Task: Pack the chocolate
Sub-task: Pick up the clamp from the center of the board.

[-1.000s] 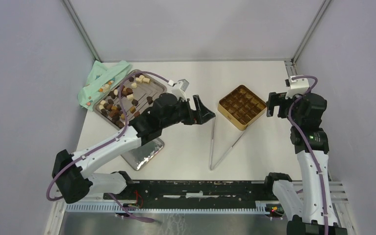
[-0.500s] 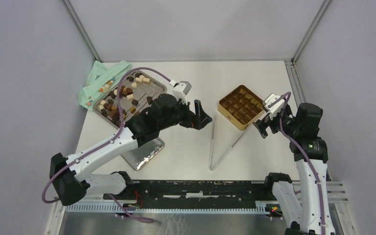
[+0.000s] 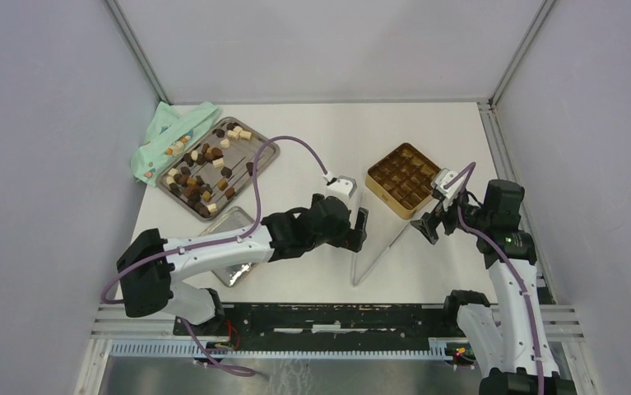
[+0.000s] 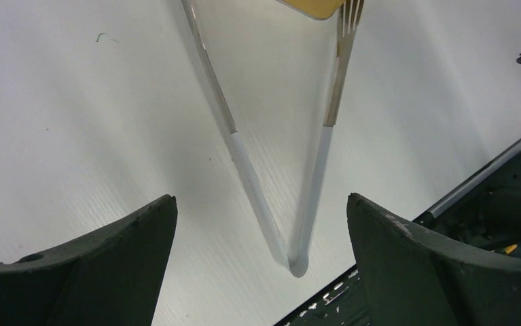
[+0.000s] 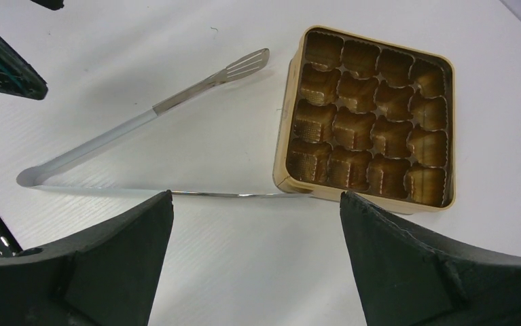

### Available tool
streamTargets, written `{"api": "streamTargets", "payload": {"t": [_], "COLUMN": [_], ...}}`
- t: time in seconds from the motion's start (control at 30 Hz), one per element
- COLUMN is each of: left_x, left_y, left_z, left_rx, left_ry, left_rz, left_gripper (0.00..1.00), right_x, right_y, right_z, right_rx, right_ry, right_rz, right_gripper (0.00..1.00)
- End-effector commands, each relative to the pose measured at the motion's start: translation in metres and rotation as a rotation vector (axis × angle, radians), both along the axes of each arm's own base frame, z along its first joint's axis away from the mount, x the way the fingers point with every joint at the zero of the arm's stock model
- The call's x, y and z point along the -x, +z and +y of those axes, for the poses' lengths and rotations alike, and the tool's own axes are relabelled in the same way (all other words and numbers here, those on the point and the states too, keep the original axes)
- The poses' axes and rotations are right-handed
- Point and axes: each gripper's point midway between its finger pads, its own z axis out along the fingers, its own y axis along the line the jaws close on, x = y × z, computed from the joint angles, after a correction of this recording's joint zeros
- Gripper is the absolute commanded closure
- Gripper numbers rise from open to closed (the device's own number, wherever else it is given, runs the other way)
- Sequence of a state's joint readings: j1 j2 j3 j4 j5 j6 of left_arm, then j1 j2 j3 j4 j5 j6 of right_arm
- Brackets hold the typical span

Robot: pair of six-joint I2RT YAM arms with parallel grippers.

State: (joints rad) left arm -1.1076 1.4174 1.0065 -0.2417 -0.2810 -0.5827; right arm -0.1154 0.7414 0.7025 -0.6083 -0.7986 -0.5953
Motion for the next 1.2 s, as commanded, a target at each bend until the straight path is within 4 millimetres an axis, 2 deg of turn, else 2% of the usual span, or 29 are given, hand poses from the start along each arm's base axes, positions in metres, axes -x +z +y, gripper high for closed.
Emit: {"api": "streamTargets", "payload": {"t": [0.0, 0.27, 0.43, 0.6, 0.93, 1.17], "left_x": [-0.014, -0.014, -0.006, 0.002, 0.004, 0.003], "left_y": [0.007, 0.014, 0.017, 0.018, 0.021, 0.025], "left_z": [0.011, 0.003, -0.009, -0.018, -0.037, -0.031], "left_rx": [-0.005, 0.076, 0.126, 0.166, 0.195, 0.169], "left_ry": [0.131, 0.134, 0.068, 0.015, -0.061, -0.066], "left_rz": [-0.046, -0.054, -0.033, -0.018, -0.025, -0.048], "left_gripper": [0.0, 0.0, 0.0, 0.01, 0.02, 0.02], "right_x": [0.001, 0.006, 0.007, 0.006, 0.014, 0.011], "right_y": [0.015, 0.013, 0.015, 0.013, 0.007, 0.014], "right_z": [0.006, 0.013, 0.023, 0.021, 0.019, 0.017], "right_rx": [-0.01, -0.065, -0.134, -0.134, -0.131, -0.119], "right_ry": [0.05, 0.065, 0.104, 0.099, 0.098, 0.096], "right_rz": [-0.062, -0.048, -0.023, -0.018, -0.004, -0.017], "right_gripper": [0.02, 0.02, 0.02, 0.02, 0.02, 0.02]}}
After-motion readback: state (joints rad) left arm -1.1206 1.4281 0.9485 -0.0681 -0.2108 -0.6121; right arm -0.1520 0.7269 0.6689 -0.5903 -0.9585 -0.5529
